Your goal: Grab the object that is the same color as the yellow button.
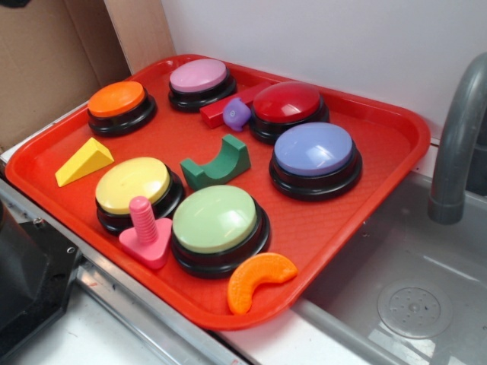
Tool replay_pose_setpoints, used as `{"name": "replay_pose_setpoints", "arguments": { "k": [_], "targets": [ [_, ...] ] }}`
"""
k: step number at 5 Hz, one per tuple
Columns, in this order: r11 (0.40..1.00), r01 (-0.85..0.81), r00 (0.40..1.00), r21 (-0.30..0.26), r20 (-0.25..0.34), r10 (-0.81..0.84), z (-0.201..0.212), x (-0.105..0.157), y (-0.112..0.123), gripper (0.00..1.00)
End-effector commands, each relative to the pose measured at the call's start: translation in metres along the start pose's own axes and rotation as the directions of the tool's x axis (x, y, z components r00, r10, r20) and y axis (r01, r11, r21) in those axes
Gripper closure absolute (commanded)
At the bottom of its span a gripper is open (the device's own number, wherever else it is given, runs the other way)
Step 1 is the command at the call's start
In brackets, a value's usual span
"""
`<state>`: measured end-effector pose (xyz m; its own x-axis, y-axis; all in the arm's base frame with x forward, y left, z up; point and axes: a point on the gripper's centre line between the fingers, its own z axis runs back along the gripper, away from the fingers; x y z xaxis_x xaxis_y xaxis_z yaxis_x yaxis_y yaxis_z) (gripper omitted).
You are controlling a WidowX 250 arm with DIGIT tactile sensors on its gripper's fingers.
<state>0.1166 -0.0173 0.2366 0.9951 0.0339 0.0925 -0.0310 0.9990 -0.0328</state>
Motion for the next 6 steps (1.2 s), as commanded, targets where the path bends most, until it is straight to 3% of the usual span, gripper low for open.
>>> {"name": "replay_pose_setpoints", "arguments": {
  "k": [1,2,3,4,5,6],
  "targets": [
    [1.0,0.0,1.0,0.0,0.0,0.0,0.0,0.0,0.0,0.0],
    [0.999,0.023,1.0,-0.04,0.012,-0.023,-0.026,0.02,0.023,0.0],
    [0.999,0.011,0.999,-0.037,0.054,-0.009,-0.047,0.028,0.043,0.0],
    [0.999,-0.045,0.994,0.022,0.102,0.042,-0.077,0.037,0.076,0.0],
    [0.999,-0.049,0.995,0.012,0.083,0.048,-0.103,0.041,0.094,0.0],
    [0.989,-0.083,0.994,0.12,0.074,0.075,-0.14,0.043,0.115,0.0]
  ]
}}
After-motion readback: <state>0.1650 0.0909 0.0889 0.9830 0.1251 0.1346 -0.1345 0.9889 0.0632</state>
